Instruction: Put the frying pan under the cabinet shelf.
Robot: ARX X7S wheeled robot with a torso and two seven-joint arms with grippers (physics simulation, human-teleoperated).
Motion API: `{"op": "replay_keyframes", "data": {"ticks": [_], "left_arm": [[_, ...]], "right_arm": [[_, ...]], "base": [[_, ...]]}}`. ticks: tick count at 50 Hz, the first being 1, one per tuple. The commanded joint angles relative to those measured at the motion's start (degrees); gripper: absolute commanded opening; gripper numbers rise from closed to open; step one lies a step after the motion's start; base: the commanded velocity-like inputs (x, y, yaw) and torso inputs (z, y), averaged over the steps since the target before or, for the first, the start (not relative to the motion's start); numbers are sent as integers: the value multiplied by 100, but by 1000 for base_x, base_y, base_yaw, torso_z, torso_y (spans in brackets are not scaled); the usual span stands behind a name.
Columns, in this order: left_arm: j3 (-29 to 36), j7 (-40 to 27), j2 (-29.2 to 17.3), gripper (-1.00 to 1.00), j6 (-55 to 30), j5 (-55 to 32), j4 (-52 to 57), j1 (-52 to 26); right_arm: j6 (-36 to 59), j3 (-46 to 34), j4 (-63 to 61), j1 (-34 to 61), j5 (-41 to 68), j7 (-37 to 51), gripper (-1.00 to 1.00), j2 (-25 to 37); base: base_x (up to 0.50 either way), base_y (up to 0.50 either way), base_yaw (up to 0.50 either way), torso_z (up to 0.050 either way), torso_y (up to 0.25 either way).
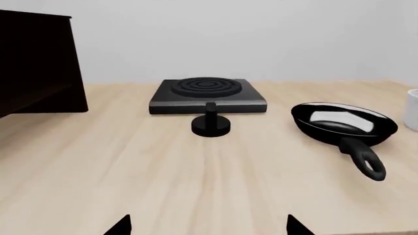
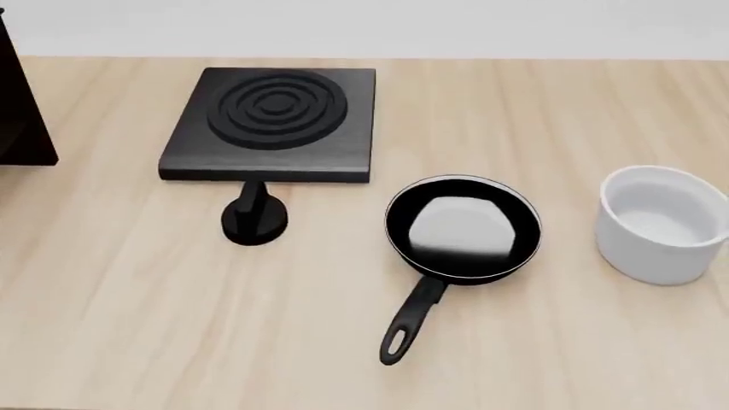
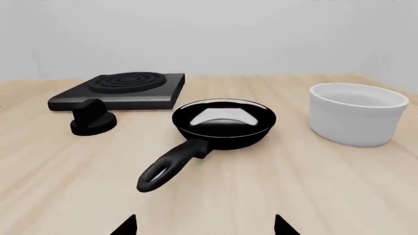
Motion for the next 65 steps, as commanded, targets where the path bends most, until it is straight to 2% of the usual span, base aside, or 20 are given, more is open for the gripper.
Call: {"op": "replay_keyframes", "data": {"ticks": [1,18,19,23,40,51,55,65], "left_arm": [[93,-80,-72,100,-5,-43,-41,-51],[118,-242,-113,100,27,-154,-51,-83],[107,-279,-107,100,-159,-190,-51,-119],[135,-165,-127,100,-38,-339,-97,-88],[244,-264,-204,100,0,-354,-111,-67],[294,-302,-248,100,9,-404,-91,-94],[309,-318,-253,100,45,-415,-145,-108],[346,-372,-298,100,50,-443,-100,-62]], "right_arm": [[-2,-91,34,32,81,83,100,75],[15,-207,64,91,165,188,100,161],[10,-211,73,94,168,195,100,166],[-20,-279,95,90,66,262,100,193],[-40,-328,88,65,159,377,100,246],[-28,-371,-21,56,256,385,100,303],[-284,-359,54,32,501,170,100,314],[-186,-433,72,36,359,376,100,326]], "base": [[0,0,0,50,-4],[0,0,0,50,-5],[0,0,0,29,-6],[0,62,0,0,0],[0,500,0,0,0],[0,-5,0,0,0],[0,0,0,0,0],[0,0,0,0,0]]}}
